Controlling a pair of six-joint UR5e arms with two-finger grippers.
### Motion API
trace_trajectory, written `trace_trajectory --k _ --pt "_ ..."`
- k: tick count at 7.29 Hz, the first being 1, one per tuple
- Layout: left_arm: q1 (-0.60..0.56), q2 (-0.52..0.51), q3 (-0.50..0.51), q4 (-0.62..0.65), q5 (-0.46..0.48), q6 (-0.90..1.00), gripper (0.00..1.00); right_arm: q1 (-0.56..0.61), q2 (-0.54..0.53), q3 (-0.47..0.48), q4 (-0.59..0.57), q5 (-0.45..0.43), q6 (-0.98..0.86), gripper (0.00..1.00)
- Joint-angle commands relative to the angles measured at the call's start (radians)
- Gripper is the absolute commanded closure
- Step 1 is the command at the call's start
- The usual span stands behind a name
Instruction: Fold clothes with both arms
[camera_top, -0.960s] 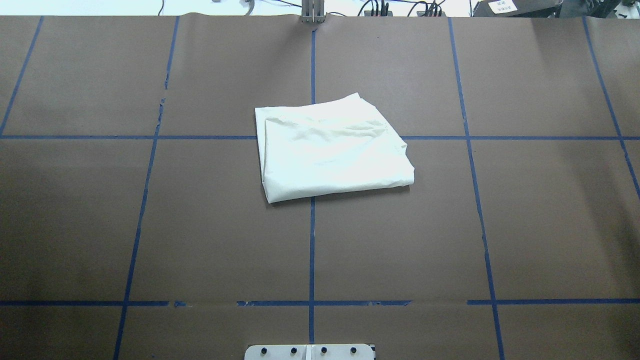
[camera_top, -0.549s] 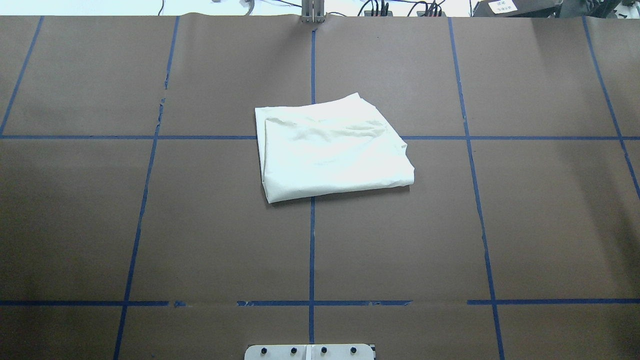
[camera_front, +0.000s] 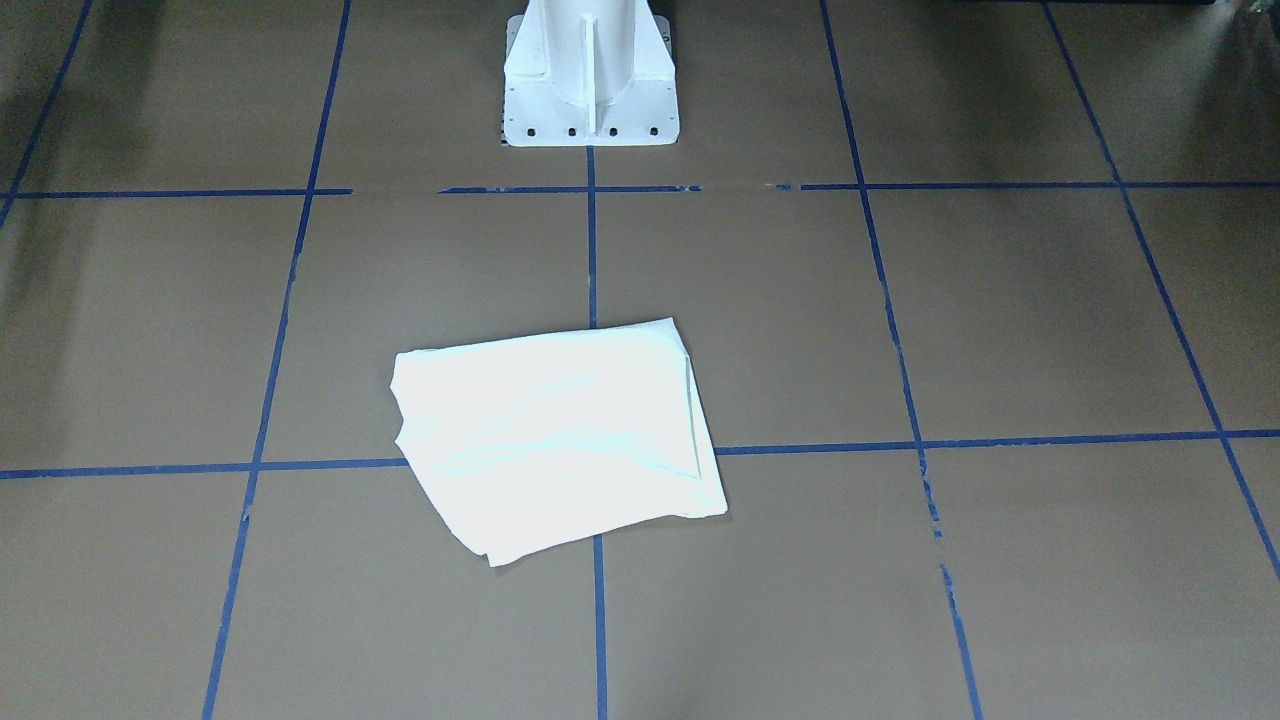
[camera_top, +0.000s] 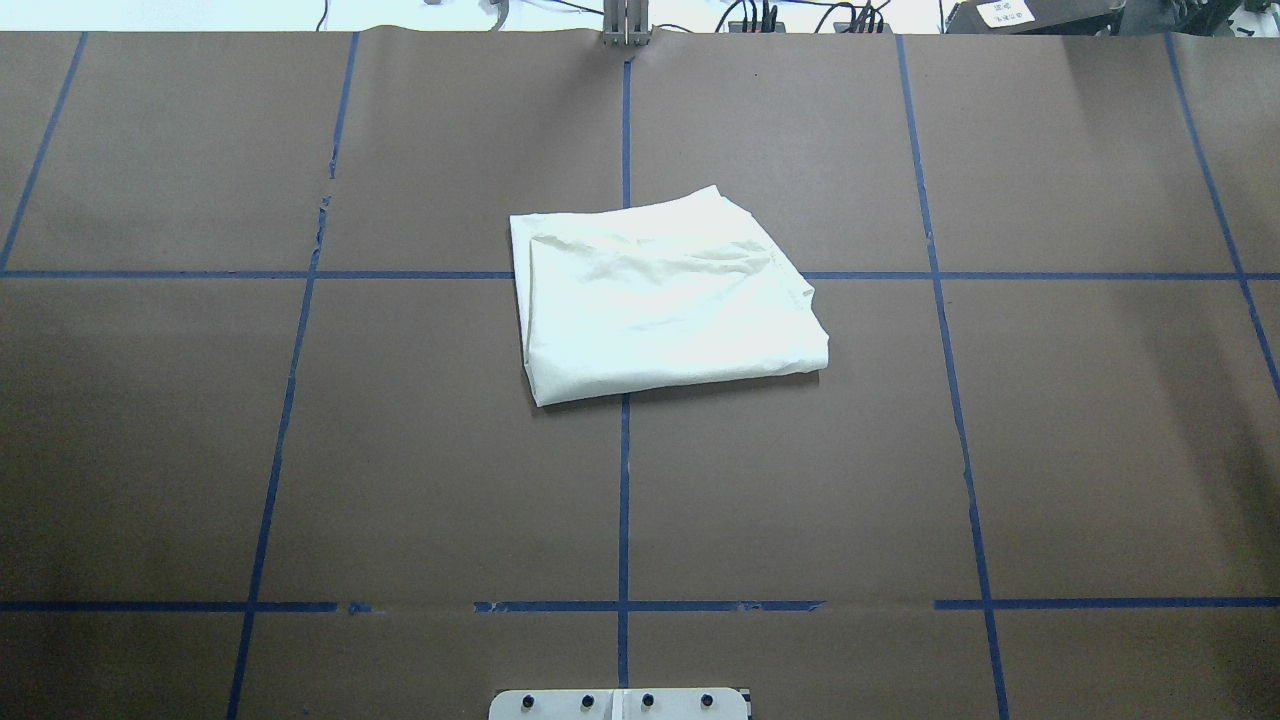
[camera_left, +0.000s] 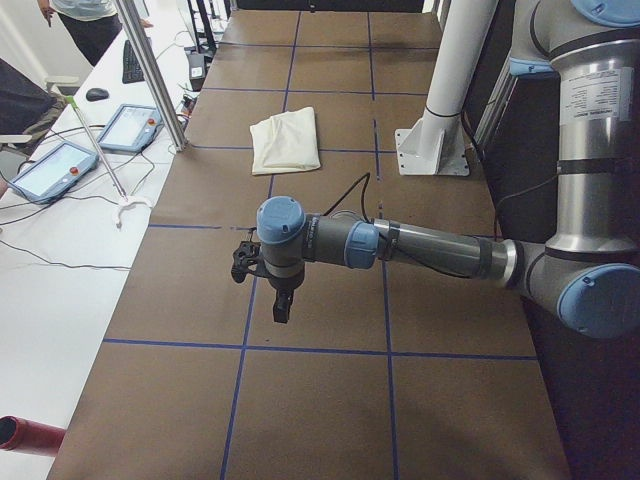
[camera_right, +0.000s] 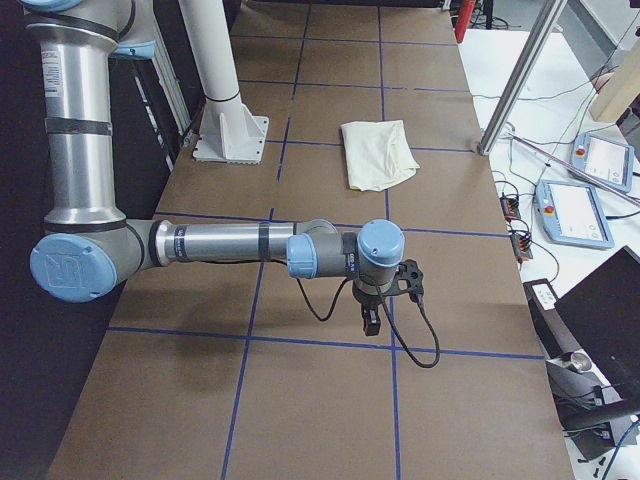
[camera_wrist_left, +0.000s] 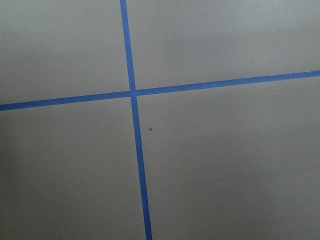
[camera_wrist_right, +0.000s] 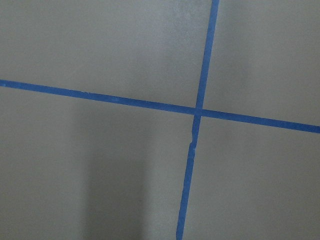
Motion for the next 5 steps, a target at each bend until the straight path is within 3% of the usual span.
trace_trajectory --k 1,5 --pt "0.000 0.001 0.002 -0.003 0.001 0.000 0.00 -0.001 0.001 -0.003 -0.008 0.002 0.000 0.00" --pt "0.000 0.004 0.002 -0.002 0.001 0.000 0.00 0.000 0.018 0.000 -0.069 0.004 -0.001 0.00"
